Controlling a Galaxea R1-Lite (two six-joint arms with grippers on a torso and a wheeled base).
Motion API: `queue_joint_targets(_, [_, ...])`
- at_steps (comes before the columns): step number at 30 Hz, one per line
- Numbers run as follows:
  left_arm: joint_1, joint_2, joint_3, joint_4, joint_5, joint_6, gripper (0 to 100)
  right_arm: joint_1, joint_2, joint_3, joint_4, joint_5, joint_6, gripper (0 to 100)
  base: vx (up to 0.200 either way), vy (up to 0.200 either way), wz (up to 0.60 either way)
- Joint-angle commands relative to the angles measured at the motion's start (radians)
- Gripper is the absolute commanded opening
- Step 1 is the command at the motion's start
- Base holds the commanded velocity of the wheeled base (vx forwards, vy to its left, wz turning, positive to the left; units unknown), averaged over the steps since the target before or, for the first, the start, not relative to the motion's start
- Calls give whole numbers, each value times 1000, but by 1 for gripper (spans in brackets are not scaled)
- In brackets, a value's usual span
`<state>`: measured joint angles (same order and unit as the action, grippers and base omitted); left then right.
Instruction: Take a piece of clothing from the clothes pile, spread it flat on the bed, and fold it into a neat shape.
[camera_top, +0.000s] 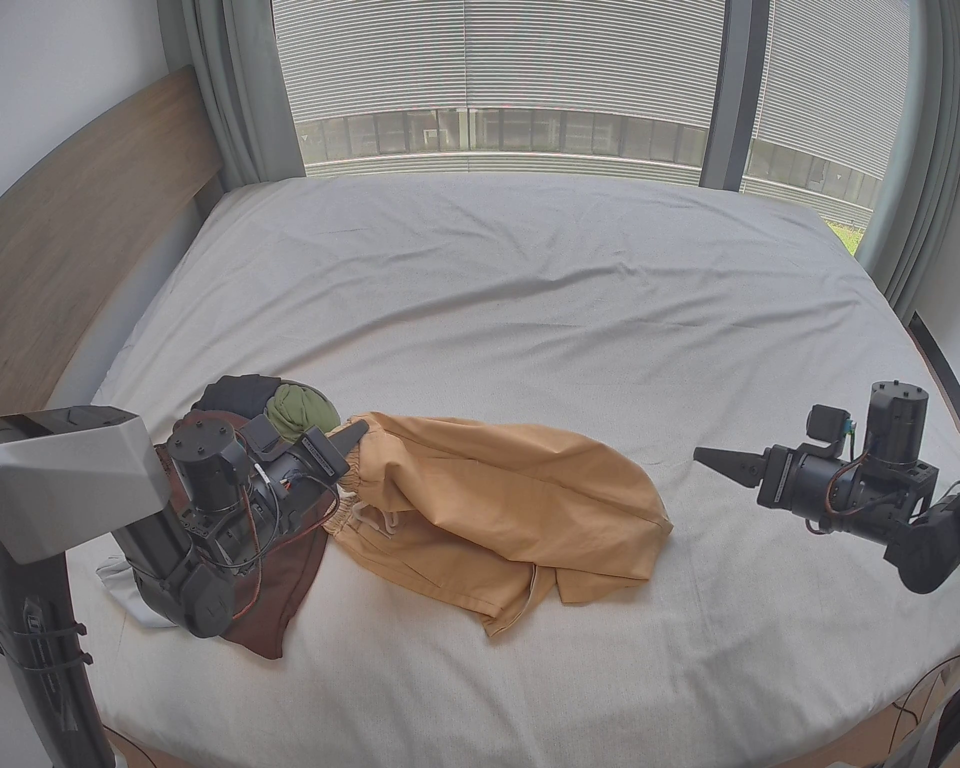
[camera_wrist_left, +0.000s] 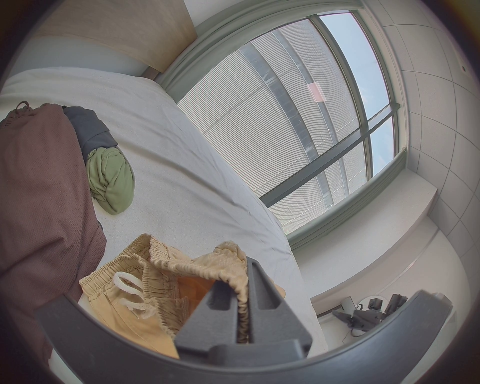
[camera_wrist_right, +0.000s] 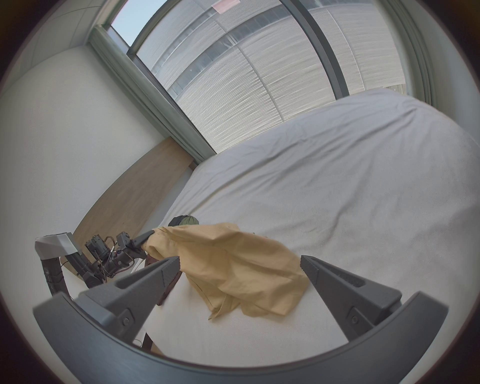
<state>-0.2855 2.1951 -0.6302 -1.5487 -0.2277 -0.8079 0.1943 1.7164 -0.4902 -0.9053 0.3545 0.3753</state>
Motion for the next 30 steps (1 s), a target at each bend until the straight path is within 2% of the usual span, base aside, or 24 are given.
queue_joint_targets(1, [2, 3, 0, -1, 1, -1, 0, -19, 158, 16, -60, 29, 24, 100, 0, 0, 0])
queue_joint_targets(8, [0, 5, 1, -1, 1, 1, 0, -33, 261, 12, -89, 72, 43, 100, 0, 0, 0])
queue_joint_targets(20, [2, 9, -8, -1, -1, -2, 0, -50, 480, 4, -291, 80, 80, 100, 0, 0, 0])
queue_joint_targets(30, [2, 9, -8, -1, 1, -2, 0, -44, 582, -48, -297, 98, 109, 100, 0, 0, 0])
